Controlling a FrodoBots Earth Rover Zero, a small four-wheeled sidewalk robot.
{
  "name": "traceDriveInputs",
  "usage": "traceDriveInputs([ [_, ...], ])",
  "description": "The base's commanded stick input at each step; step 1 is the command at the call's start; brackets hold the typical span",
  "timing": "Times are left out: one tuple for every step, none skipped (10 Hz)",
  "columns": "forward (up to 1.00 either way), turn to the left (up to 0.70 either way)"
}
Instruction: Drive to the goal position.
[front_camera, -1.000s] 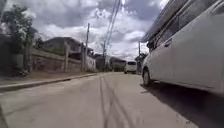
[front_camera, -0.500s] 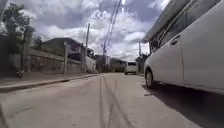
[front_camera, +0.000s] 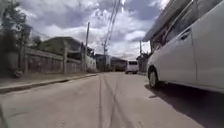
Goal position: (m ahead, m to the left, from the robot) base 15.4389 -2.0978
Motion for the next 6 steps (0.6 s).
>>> traceDriveInputs([
  [0.50, -0.03],
  [0.50, 0.00],
  [0.50, 0.00],
  [0.50, 0.00],
  [0.50, 0.00],
  [0.50, 0.00],
])
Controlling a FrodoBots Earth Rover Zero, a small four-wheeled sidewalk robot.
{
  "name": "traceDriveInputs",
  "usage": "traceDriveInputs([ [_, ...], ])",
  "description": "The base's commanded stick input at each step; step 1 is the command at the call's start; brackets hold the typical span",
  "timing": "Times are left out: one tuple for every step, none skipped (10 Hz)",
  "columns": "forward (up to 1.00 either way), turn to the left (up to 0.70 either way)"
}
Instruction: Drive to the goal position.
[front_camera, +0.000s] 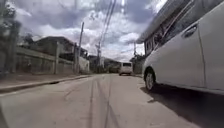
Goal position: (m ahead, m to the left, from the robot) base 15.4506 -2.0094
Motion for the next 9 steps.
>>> traceDriveInputs([
  [0.50, 0.00],
  [0.50, 0.00],
  [0.50, 0.00],
  [0.50, 0.00],
  [0.50, 0.00],
  [0.50, 0.00],
  [0.50, 0.00],
  [0.50, 0.00],
  [0.50, 0.00],
])
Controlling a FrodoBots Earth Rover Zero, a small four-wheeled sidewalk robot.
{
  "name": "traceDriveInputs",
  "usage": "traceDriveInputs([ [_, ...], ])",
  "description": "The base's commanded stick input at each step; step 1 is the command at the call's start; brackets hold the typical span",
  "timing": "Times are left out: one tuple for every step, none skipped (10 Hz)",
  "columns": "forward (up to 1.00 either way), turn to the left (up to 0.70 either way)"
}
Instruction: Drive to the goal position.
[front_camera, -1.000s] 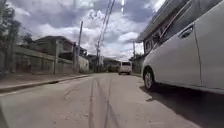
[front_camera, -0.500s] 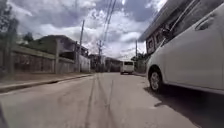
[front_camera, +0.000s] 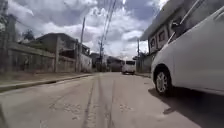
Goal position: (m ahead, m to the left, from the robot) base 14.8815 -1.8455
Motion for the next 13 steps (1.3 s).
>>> traceDriveInputs([
  [0.50, 0.00],
  [0.50, 0.00],
  [0.50, 0.00],
  [0.50, 0.00],
  [0.50, 0.00],
  [0.50, 0.00],
  [0.50, 0.00],
  [0.50, 0.00],
  [0.50, 0.00],
  [0.50, 0.00],
  [0.50, 0.00],
  [0.50, 0.00],
  [0.50, 0.00],
])
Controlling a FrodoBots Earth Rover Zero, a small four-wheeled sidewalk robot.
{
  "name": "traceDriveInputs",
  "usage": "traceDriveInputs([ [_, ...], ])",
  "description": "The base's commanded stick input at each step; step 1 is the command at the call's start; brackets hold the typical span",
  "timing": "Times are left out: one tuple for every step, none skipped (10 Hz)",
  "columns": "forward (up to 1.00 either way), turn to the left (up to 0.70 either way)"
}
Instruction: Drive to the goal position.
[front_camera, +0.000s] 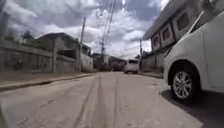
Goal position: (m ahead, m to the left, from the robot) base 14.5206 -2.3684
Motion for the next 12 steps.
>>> traceDriveInputs([
  [0.50, 0.00],
  [0.50, 0.00],
  [0.50, 0.00],
  [0.50, 0.00],
  [0.50, 0.00],
  [0.50, 0.00],
  [0.50, 0.00],
  [0.50, 0.00],
  [0.50, 0.00],
  [0.50, 0.00],
  [0.50, 0.00],
  [0.50, 0.00],
])
